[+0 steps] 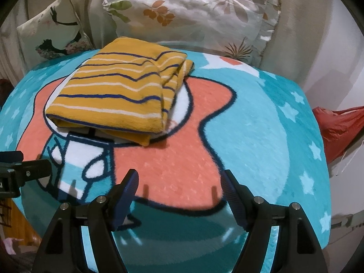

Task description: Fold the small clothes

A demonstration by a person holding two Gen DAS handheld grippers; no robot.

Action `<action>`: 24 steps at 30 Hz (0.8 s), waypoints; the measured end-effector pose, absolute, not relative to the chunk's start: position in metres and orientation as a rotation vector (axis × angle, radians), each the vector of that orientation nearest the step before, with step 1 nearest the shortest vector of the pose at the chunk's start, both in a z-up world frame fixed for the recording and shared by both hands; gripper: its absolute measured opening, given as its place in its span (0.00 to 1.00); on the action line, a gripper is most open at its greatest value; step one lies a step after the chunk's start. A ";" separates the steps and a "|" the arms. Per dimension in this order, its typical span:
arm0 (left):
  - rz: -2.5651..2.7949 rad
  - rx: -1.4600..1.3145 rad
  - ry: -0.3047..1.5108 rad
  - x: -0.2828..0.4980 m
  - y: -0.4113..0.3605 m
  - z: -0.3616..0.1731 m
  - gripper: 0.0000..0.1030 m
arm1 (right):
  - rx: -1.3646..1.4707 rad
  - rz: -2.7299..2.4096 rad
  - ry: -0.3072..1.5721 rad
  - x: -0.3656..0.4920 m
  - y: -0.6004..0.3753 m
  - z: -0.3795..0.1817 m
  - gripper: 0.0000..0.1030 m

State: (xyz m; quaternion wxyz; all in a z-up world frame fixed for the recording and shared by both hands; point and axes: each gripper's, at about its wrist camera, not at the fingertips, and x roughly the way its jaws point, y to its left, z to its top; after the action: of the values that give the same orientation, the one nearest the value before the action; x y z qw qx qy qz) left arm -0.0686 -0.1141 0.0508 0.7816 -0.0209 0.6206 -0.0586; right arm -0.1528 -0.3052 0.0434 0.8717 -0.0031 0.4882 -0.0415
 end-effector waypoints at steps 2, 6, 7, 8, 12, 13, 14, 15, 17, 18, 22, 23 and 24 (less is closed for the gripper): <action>-0.118 -0.050 1.344 -0.068 -0.112 0.050 1.00 | -0.009 -0.078 1.020 -0.151 -0.303 0.043 0.77; -0.108 -0.058 1.354 -0.066 -0.109 0.049 1.00 | -0.022 -0.057 1.015 -0.149 -0.295 0.043 0.77; -0.106 -0.060 1.355 -0.065 -0.108 0.048 1.00 | -0.026 -0.053 1.013 -0.149 -0.293 0.044 0.77; -0.103 -0.062 1.357 -0.064 -0.107 0.048 1.00 | -0.030 -0.048 1.010 -0.149 -0.291 0.044 0.77; -0.098 -0.071 1.365 -0.063 -0.107 0.046 1.00 | -0.039 -0.035 1.002 -0.148 -0.287 0.045 0.77; -0.097 -0.073 1.368 -0.063 -0.107 0.045 1.00 | -0.040 -0.034 1.000 -0.148 -0.287 0.045 0.77; -0.096 -0.074 1.371 -0.062 -0.107 0.044 1.00 | -0.041 -0.033 0.999 -0.148 -0.286 0.045 0.77; -0.095 -0.075 1.373 -0.061 -0.107 0.044 1.00 | -0.042 -0.033 1.000 -0.148 -0.286 0.045 0.77; -0.095 -0.075 1.375 -0.060 -0.108 0.043 1.00 | -0.041 -0.034 1.000 -0.148 -0.287 0.045 0.77; -0.097 -0.075 1.376 -0.060 -0.108 0.043 1.00 | -0.040 -0.034 1.000 -0.148 -0.287 0.045 0.77; -0.098 -0.081 1.378 -0.055 -0.109 0.041 1.00 | -0.031 -0.031 1.000 -0.148 -0.289 0.043 0.78; -0.095 -0.083 1.376 -0.053 -0.108 0.042 1.00 | -0.024 -0.026 0.998 -0.148 -0.290 0.044 0.78; -0.091 -0.084 1.374 -0.051 -0.106 0.042 1.00 | -0.018 -0.021 0.993 -0.148 -0.290 0.044 0.78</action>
State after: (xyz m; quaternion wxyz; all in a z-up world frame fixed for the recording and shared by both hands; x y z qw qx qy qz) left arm -0.0513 -0.1064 0.0415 0.7715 -0.0388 0.6337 -0.0421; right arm -0.1480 -0.2901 0.0445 0.8791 -0.0088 0.4764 -0.0099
